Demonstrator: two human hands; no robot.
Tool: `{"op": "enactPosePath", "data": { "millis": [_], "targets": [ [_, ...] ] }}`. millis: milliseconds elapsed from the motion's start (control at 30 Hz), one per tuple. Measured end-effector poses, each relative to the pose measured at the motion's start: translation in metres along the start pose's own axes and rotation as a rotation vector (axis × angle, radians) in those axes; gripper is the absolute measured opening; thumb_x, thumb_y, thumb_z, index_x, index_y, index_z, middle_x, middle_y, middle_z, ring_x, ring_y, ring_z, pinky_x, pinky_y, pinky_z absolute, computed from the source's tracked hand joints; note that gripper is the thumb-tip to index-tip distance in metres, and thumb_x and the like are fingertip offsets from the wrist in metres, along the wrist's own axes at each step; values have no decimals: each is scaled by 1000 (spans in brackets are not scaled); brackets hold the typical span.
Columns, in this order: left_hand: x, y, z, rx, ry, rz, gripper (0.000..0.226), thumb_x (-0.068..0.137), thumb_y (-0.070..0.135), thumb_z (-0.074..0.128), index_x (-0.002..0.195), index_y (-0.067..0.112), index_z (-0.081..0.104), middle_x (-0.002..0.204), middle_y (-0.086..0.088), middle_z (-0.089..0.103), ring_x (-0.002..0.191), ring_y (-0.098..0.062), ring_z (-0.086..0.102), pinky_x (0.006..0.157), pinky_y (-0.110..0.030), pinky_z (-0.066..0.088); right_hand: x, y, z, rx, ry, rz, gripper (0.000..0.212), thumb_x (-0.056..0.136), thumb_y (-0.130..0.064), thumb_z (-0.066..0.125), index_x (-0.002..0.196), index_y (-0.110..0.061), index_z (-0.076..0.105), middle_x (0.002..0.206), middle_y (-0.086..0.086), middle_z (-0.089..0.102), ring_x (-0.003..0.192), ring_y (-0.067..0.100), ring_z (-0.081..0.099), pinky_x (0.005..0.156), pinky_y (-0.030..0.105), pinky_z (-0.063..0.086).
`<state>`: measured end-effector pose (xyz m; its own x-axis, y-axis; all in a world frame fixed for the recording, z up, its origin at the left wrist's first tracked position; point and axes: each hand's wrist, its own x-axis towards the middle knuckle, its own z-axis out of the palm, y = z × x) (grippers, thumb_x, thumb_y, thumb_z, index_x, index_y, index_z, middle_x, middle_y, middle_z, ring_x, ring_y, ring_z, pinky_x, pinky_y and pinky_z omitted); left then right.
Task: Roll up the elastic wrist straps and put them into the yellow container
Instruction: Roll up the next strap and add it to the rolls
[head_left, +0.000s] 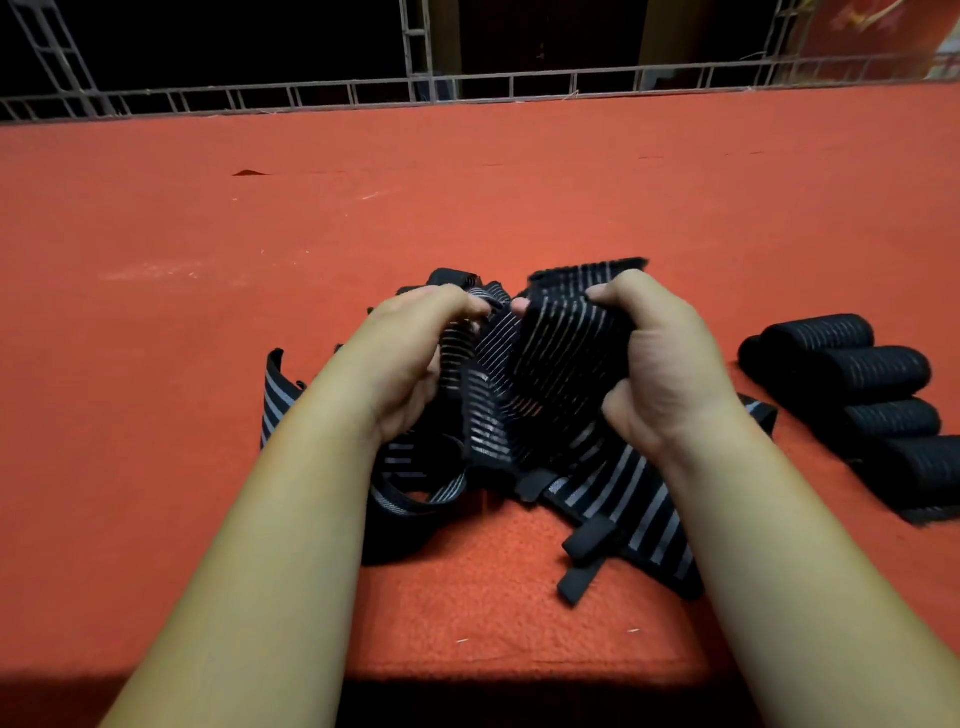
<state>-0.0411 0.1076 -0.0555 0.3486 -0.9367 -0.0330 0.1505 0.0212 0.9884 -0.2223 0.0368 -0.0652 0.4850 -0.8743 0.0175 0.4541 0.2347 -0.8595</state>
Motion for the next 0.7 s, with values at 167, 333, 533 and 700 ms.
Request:
{"op": "enactPosePath", "data": {
  "millis": [167, 333, 533, 700],
  "targets": [
    [2, -2, -1, -50, -8, 36, 37, 97, -13, 49, 113, 11, 72, 87, -6, 75, 74, -17, 70, 61, -30, 59, -9, 7, 13, 87, -226, 56, 55, 93, -18, 47, 131, 16, 67, 133, 38, 67, 132, 50, 64, 117, 60, 50],
    [5, 2, -8, -263, 30, -1, 51, 89, -14, 35, 130, -15, 65, 121, -30, 69, 96, -26, 70, 73, -23, 61, -19, -3, 17, 299, -314, 109, 54, 93, -16, 37, 103, 19, 76, 126, 38, 70, 128, 50, 67, 116, 52, 52],
    [4, -6, -10, -68, 55, 149, 42, 95, -21, 56, 116, 9, 76, 115, -21, 77, 101, -27, 76, 86, -31, 63, -18, -6, 13, 429, -264, 85, 36, 96, -21, 45, 97, 5, 70, 97, 21, 69, 90, 36, 71, 116, 59, 47],
    [11, -16, -16, 272, 239, 227, 6, 99, 18, 77, 97, 21, 82, 100, -9, 83, 87, -25, 78, 87, -46, 64, -23, -4, 14, 447, -432, 161, 52, 101, -24, 36, 102, 11, 75, 108, 24, 73, 106, 38, 74, 113, 59, 50]
  ]
}}
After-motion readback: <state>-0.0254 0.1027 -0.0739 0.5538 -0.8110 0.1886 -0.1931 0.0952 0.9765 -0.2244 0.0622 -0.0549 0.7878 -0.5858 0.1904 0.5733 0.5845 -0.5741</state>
